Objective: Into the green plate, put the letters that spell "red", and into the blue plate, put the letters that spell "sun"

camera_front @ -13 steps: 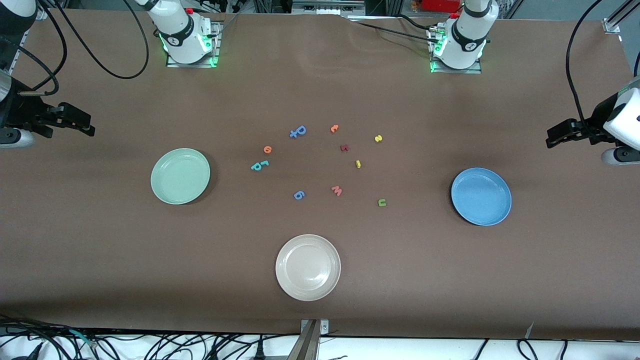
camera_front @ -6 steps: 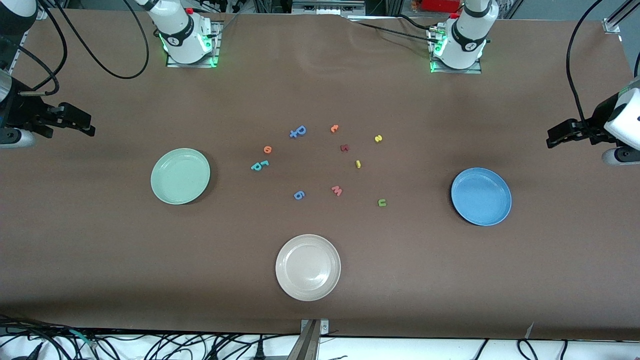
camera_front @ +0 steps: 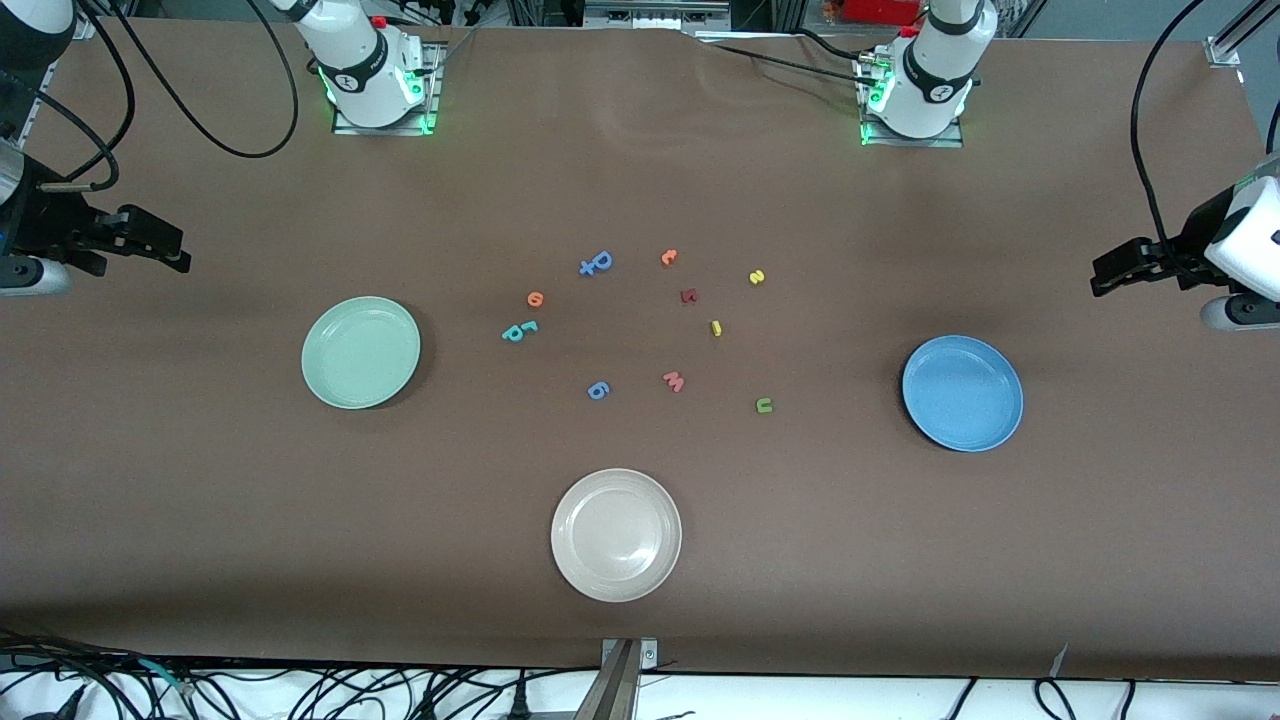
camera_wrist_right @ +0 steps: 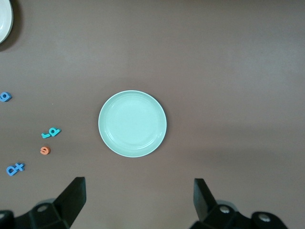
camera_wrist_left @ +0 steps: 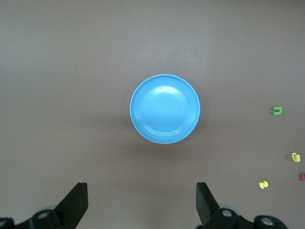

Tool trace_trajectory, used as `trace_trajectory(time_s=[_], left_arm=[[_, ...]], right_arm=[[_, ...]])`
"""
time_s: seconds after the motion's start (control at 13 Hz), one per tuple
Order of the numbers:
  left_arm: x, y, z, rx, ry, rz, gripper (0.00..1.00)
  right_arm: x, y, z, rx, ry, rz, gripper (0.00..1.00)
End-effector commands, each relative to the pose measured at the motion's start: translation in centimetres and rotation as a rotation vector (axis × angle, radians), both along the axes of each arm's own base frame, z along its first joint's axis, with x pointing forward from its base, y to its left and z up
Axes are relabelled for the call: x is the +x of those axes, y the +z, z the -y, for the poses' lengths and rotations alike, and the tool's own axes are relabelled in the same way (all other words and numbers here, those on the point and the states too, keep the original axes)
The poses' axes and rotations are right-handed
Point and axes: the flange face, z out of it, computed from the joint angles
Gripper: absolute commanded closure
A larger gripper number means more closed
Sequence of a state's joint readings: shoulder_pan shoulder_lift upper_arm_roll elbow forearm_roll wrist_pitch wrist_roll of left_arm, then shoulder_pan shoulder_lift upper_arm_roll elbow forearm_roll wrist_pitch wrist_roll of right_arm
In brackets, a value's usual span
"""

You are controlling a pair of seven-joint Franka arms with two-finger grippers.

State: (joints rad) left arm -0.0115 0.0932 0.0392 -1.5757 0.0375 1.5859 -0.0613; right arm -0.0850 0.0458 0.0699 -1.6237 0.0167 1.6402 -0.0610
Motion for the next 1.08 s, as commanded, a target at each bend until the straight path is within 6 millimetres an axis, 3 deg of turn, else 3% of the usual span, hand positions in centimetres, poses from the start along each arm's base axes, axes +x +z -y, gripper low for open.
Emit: trace_trajectory(time_s=[0.0,1.0], left_arm=[[0.4,0.45,0.17,-0.013,0.005,0.004,0.0],[0.47,0.28,-0.09,-0.013,0.008,0.001,0.0]], right_arm=[[0.19,0.51,-0.15,-0.018,0.011,0.017,0.0],[0.49,0.03,0.18,-0.013,0.012,0.014,0.0]])
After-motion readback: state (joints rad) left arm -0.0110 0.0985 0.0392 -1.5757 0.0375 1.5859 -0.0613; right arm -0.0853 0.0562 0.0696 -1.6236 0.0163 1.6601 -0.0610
